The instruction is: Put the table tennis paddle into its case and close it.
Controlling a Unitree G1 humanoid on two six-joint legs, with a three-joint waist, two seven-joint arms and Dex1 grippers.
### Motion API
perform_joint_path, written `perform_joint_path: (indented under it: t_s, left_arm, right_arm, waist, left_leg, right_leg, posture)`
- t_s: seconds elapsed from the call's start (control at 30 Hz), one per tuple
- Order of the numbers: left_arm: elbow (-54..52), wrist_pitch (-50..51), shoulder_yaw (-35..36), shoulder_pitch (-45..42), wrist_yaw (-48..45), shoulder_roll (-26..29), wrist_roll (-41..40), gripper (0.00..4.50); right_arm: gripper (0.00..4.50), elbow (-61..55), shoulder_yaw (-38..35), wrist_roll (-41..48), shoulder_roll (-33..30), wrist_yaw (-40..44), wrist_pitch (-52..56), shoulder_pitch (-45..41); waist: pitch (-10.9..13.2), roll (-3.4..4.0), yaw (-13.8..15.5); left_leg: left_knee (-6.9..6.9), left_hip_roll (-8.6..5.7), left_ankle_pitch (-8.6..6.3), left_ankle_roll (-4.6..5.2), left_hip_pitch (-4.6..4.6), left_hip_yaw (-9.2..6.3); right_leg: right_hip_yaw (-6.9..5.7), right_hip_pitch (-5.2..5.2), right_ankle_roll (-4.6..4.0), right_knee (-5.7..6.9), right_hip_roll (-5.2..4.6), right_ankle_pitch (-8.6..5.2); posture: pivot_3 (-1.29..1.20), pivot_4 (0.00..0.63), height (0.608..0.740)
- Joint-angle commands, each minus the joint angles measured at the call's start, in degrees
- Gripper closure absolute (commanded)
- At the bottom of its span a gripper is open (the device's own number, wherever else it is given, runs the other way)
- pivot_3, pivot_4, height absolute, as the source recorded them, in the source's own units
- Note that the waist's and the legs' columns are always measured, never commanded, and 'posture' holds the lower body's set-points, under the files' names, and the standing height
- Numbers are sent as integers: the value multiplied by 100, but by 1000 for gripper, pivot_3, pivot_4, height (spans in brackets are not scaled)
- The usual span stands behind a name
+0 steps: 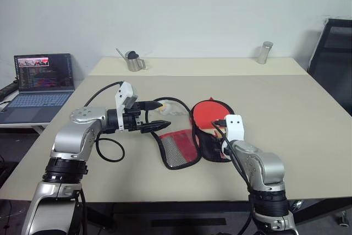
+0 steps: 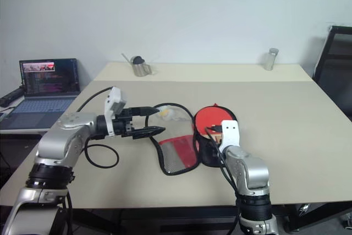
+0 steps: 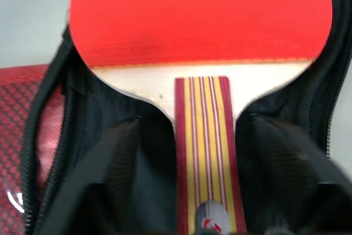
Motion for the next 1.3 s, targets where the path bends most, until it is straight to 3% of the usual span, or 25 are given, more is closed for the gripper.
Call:
perform_joint_path:
  t_s: [0.03, 0.2, 0.3, 0.43, 0.63, 0.8, 0.97, 1.1, 1.3]
  left_arm:
    - [-197, -66, 105, 13, 80, 24, -39, 0]
    - [-166, -78, 214, 131, 181, 83, -61, 0]
    - [68, -104, 373, 183, 207, 238, -38, 0]
    - [245, -180, 488, 351, 299, 353, 11, 0]
    - [684, -606, 558, 593, 486, 438, 295, 0]
    - [1419, -1288, 446, 476, 625, 431, 723, 0]
    - [2108, -1705, 327, 179, 794, 188, 986, 0]
    - [2651, -1793, 217, -152, 790, -88, 1106, 0]
    - [3516, -2317, -242, -559, 555, -53, 1697, 0]
  right_arm:
    - [20, -747, 61, 57, -164, 127, 81, -57]
    - [20, -1558, 117, 754, -650, 1058, 551, -54]
    - [20, -1964, 133, 1355, -1585, 2153, 437, -302]
    - [20, -1922, -23, 1696, -2686, 3004, 65, -509]
    - [20, -1893, -395, 2069, -3572, 4183, -1274, -230]
    - [20, -1797, -716, 2957, -4342, 5098, -1000, -279]
    - [20, -1629, -801, 3300, -4858, 5343, -995, -471]
    - [20, -1592, -813, 3435, -4928, 5269, -984, -535]
    - [20, -1717, -846, 3762, -5033, 5201, -862, -476]
  waist:
    - [0, 0, 2]
    - [0, 0, 2]
    - [1, 0, -1]
    - [0, -1, 3]
    - [1, -3, 17]
    - [3, -6, 19]
    - [5, -13, 37]
    - [7, -21, 47]
    - [13, -30, 34]
  left_leg:
    - [0, 0, 0, 0, 0, 0]
    - [0, 0, 0, 0, 0, -1]
    - [0, 2, 0, 1, 0, -2]
    - [0, 2, -1, 2, 4, -4]
    - [-3, 2, -2, 2, -1, -8]
    - [-2, 2, -2, 4, -1, -8]
    - [-2, 3, -2, 4, -2, -11]
    - [-1, 2, -2, 4, -6, -11]
    - [-3, 2, -3, 4, -9, -10]
  right_leg:
    - [0, 0, 0, 0, 0, 0]
    - [-1, 1, 0, -2, 0, 0]
    - [-3, 1, 0, -3, 1, 0]
    - [-7, 9, 1, -12, 0, 0]
    - [-10, 11, 1, -22, -1, 0]
    - [-11, 15, 2, -28, -2, 1]
    - [-14, 16, 2, -30, -5, 1]
    - [-15, 17, 2, -34, -6, 1]
    - [-15, 14, 2, -37, -6, 1]
  posture:
    - [0, 150, 740]
    - [0, 150, 740]
    - [0, 150, 740]
    - [0, 150, 740]
    - [0, 150, 740]
    - [0, 150, 740]
    - [0, 150, 740]
    - [0, 150, 740]
    - [0, 150, 740]
